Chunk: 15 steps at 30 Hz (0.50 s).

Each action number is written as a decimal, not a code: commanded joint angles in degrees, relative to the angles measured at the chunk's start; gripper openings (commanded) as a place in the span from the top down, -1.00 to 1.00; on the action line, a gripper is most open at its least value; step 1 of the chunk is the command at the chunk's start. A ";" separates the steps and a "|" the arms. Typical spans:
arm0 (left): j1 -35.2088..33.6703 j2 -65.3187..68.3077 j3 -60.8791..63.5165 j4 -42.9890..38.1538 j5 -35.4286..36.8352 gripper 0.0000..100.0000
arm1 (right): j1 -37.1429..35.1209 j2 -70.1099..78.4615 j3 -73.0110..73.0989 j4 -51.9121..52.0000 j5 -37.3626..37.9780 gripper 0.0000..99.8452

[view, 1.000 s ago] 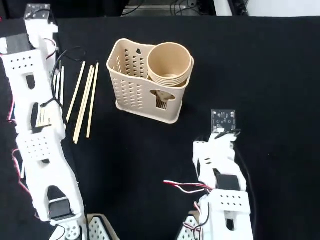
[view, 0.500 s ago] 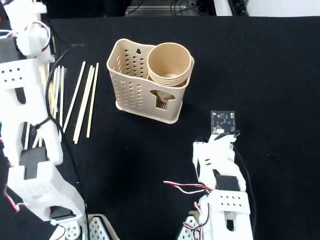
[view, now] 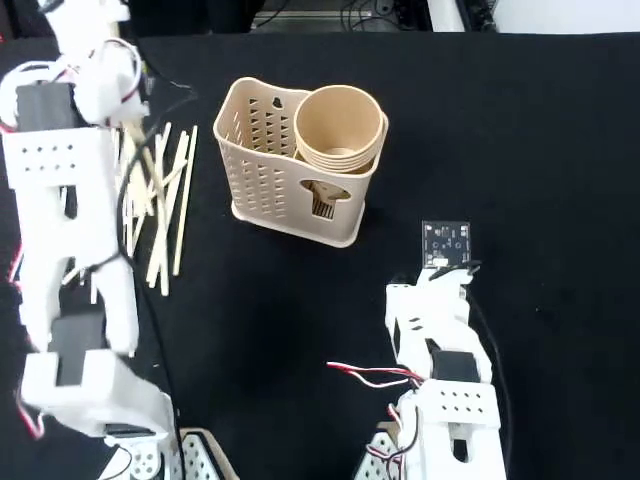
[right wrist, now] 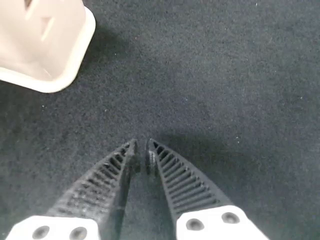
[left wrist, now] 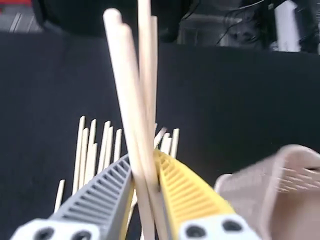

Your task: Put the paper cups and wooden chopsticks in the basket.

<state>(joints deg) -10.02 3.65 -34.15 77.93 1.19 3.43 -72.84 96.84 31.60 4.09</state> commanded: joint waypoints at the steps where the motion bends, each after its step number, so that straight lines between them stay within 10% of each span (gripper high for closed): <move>1: 3.74 -14.07 5.76 -2.64 0.35 0.95 | -0.79 -0.84 -0.22 -1.05 0.18 0.92; 15: 4.44 -47.65 61.32 -53.98 0.26 0.95 | -0.79 -0.84 -0.22 -1.05 0.18 0.92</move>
<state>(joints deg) -6.15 -36.53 16.04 39.25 1.19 3.43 -72.84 96.84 31.52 4.09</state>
